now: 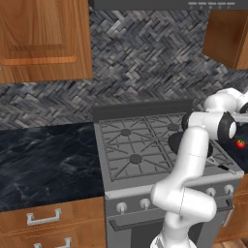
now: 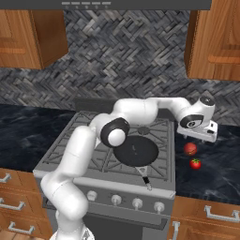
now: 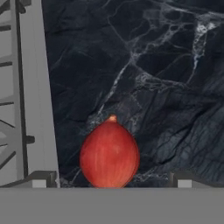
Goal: Place the pan on the front right burner on the stove. Then place the tomato and the onion in the pan and turn on the front right burner.
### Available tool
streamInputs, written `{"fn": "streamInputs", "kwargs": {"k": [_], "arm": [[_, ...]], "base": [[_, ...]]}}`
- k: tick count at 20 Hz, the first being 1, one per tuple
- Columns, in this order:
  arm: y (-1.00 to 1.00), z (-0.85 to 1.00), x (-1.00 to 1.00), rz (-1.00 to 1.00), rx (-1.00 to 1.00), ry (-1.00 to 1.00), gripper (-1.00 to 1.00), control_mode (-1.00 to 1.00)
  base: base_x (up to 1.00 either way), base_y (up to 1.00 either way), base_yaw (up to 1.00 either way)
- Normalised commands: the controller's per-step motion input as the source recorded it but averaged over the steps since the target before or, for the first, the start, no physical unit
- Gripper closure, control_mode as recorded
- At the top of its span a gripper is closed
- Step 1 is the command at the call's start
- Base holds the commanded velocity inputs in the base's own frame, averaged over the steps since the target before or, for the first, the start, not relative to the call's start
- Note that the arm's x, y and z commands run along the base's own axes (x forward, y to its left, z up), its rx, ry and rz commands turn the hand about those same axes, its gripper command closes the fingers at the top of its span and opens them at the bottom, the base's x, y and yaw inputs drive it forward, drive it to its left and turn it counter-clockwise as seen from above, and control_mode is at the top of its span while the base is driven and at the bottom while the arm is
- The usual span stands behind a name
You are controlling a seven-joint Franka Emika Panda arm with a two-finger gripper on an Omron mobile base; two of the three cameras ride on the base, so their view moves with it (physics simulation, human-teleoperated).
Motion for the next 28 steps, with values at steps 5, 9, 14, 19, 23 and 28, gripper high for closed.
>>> {"fn": "streamInputs", "kwargs": {"k": [5, 9, 14, 19, 23, 28], "arm": [[0.00, -0.12, 0.00, 0.00, 0.00, 0.03, -1.00, -1.00], [0.00, -0.14, 0.00, 0.00, 0.00, 0.04, -1.00, -1.00], [0.00, -0.13, 0.00, 0.00, 0.00, 0.04, -1.00, -1.00], [0.00, -0.06, 0.00, 0.00, 0.00, 0.04, -1.00, -1.00], [0.00, -0.02, 0.00, 0.00, 0.00, 0.03, -1.00, -1.00], [0.00, -0.03, 0.01, 0.00, 0.00, 0.03, -1.00, -1.00]], "base": [[0.00, 0.00, 0.00], [0.00, 0.00, 0.00], [0.00, 0.00, 0.00], [0.00, 0.00, 0.00], [0.00, 0.00, 0.00], [0.00, 0.00, 0.00]]}}
